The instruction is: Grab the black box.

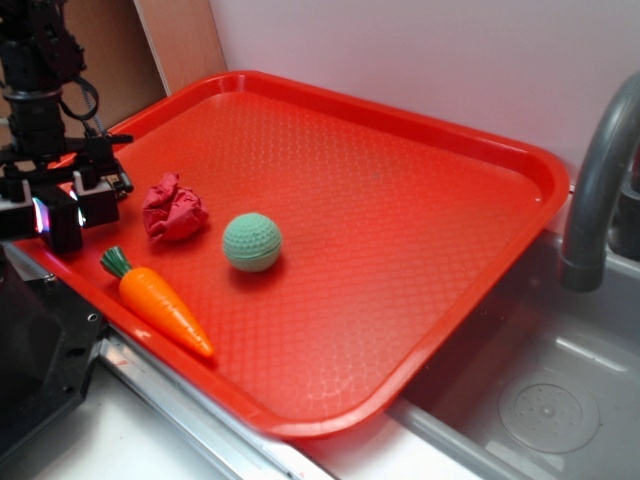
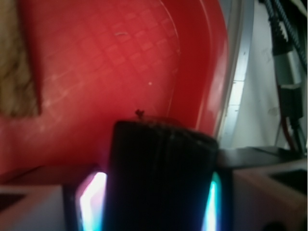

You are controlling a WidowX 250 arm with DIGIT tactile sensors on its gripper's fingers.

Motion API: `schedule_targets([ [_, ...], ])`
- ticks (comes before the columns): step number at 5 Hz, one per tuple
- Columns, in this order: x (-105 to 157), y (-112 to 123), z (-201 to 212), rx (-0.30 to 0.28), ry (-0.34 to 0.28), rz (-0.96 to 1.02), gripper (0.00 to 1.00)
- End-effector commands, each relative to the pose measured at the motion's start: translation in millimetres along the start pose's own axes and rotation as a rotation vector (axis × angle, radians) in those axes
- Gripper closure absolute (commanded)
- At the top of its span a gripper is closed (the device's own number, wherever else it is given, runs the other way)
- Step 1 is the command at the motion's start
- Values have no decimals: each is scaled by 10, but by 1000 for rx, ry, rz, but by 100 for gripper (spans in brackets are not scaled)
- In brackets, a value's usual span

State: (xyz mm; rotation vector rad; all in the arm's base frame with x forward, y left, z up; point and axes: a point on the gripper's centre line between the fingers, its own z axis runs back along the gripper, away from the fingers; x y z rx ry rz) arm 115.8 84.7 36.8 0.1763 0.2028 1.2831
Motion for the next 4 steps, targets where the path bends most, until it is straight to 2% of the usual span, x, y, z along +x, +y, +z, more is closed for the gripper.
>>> schedule_targets([
  [1, -173, -357, 1076, -218, -270, -460, 100],
  [2, -401, -548, 1466, -337, -395, -688, 100],
  [3, -641, -648, 1774, -404, -385, -937, 100],
  [4, -790, -663, 1822, -347, -335, -1197, 100],
])
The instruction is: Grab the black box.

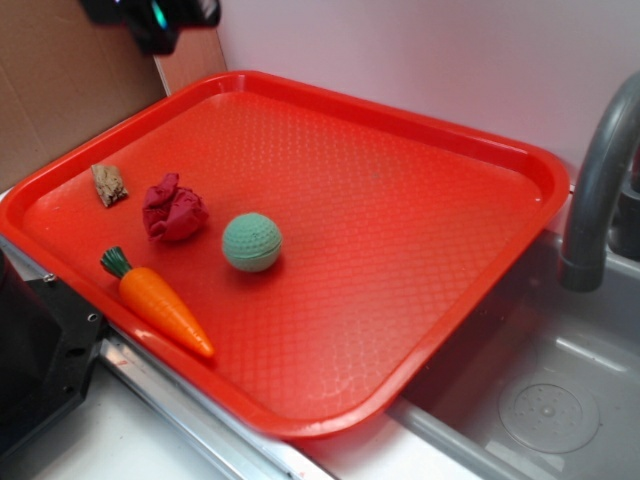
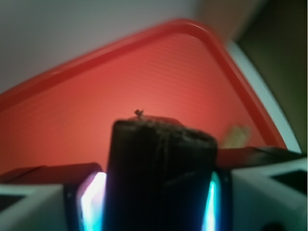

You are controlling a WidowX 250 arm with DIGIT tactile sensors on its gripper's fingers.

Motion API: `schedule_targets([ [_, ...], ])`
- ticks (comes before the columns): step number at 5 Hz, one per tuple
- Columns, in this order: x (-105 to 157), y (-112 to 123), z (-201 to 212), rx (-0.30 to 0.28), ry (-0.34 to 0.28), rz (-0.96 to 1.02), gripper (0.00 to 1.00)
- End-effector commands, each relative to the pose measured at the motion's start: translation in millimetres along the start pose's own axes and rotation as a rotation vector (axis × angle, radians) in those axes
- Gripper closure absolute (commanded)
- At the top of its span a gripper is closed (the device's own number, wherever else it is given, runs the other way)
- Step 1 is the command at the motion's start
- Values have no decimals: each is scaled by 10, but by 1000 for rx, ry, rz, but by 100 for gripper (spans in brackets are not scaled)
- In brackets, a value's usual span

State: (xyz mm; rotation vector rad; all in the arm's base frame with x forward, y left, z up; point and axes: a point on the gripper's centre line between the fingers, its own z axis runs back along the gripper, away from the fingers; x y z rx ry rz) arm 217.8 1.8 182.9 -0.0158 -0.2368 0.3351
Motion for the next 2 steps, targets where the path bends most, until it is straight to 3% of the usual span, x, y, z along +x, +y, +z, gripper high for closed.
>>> schedule_targets([
  [1, -154, -148, 163, -139, 106, -489, 100],
  [2, -168, -77, 132, -121, 128, -593, 100],
])
